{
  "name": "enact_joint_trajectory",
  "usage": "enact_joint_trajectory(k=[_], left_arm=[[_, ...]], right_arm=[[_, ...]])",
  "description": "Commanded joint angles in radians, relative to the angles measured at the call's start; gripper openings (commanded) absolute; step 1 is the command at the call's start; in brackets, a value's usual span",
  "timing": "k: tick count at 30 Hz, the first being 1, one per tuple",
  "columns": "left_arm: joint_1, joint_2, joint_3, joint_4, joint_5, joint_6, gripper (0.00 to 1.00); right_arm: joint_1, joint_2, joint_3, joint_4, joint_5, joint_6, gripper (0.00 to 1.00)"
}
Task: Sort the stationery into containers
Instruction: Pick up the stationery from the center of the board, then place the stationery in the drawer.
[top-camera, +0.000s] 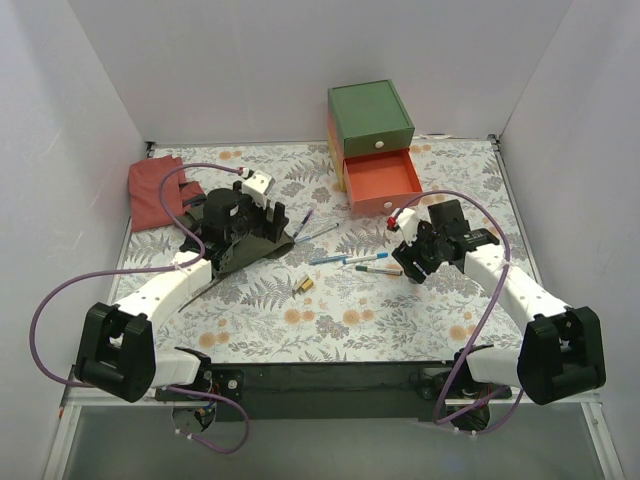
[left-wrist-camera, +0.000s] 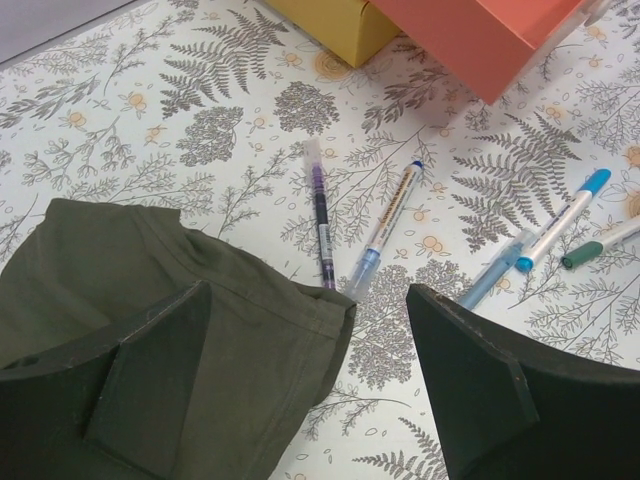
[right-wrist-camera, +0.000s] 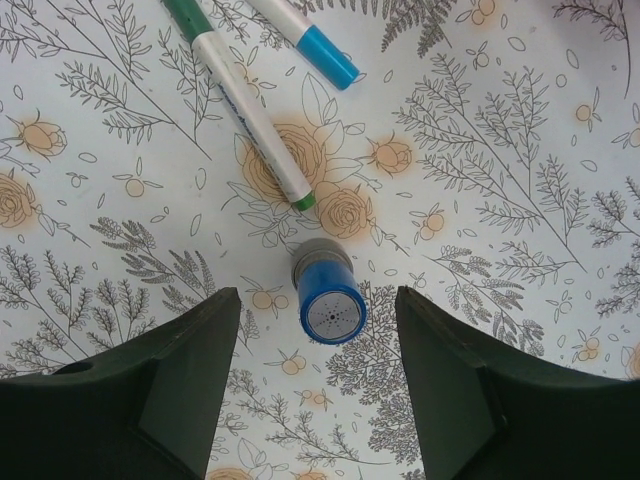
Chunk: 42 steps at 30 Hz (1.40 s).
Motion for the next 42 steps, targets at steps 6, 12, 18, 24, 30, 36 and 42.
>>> enact_joint_trajectory(k=[6,12,18,24,30,36,42], left_arm=[[-0.043,-0.033,0.032,-0.01,-0.054,0.014,0.8],[-0.042,-0.023,0.037,-0.005,-0.06,0.006,0.8],[-0.042,-0.009,0.038,0.007,-0.065,0.005,0.8],[-0.042,-0.007,0.029,0.013,-0.066,0.003,0.8],[-0.042,-0.018,0.02,0.027,-0.054,0.015,0.8],[-0.042,-0.004,0.033,0.033,-0.071,0.018,0.8],[-0.042,-0.033,0.049,0.003,-0.066,0.029,0.8]], right_arm=[[-0.014,0.033,-0.016,-0.023,0.025,-0.026,0.69],[-0.029,0.062,-0.006,-0.002,0.025,-0.031,0.66],[-0.043,0.083,0.0,-0.002,-0.003,-0.037,0.53],[-0.046,0.076,0.02,-0.025,-0.024,-0.047,0.37],[-0.046,0.048,0.291,-0.23,-0.032,-0.049,0.27],[-0.043,0.154,0.687,-0.332,-0.078,-0.064,0.28],[-0.042,0.384,0.979,-0.372,-0.064,-0.052,0.27]])
